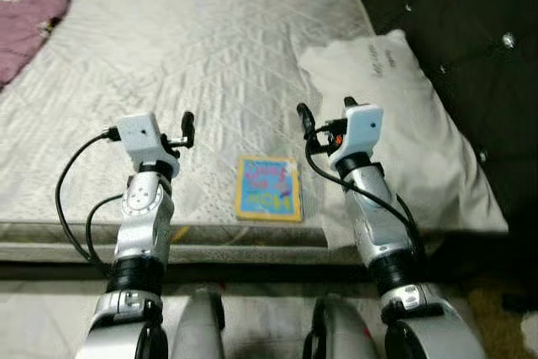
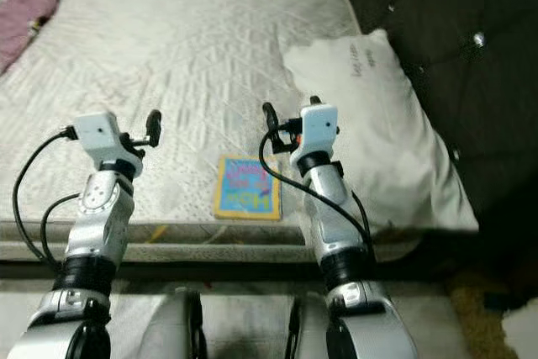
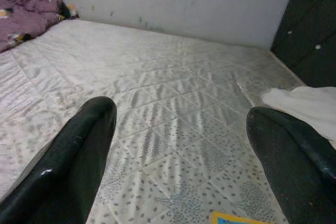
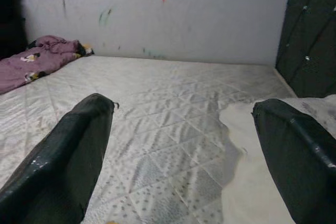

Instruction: Clean up the room

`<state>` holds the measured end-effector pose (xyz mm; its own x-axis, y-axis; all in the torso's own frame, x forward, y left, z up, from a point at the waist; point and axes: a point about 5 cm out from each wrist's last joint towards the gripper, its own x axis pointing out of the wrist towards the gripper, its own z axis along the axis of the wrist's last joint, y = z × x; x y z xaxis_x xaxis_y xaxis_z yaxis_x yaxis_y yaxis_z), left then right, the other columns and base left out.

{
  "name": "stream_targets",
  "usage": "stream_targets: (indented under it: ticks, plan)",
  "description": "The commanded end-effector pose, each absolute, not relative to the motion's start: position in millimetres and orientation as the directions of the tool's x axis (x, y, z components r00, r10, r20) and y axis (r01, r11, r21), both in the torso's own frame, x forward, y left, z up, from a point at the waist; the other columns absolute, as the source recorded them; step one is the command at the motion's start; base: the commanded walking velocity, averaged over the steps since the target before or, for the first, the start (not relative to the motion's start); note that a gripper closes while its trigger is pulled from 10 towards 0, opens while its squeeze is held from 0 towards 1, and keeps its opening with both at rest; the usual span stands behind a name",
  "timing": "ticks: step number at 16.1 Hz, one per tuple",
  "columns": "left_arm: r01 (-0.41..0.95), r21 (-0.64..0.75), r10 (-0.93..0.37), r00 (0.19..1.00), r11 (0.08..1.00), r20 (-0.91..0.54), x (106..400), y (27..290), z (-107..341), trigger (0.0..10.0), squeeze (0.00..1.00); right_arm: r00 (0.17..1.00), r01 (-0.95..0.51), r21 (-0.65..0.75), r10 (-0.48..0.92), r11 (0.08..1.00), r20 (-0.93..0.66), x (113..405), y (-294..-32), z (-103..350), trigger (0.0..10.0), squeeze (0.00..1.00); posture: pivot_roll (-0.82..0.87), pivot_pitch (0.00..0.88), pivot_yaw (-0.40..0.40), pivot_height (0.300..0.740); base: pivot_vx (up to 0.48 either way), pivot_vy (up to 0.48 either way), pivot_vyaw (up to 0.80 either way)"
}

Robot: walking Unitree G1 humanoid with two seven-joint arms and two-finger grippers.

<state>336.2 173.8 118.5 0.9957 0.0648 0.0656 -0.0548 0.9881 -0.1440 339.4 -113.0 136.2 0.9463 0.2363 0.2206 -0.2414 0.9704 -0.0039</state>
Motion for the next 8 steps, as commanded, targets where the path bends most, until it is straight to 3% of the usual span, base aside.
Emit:
stream_targets:
  ticks: [1,8]
  plan:
    - [-0.067,-0.151,0.072,0.997,0.986,0.025,333,174,112,10.0,0.00,0.946,-0.229,0.006,0.221,0.973,0.235,337,-114,139,10.0,0.00,0.03,0.000,0.023,0.740,0.000,0.000,0.00]
    - [-0.019,-0.151,0.022,1.000,0.988,0.020,322,164,109,10.0,0.00,0.965,-0.171,-0.010,0.169,0.985,0.199,320,-125,128,10.0,0.00,0.01,0.000,0.021,0.740,0.000,0.000,0.00]
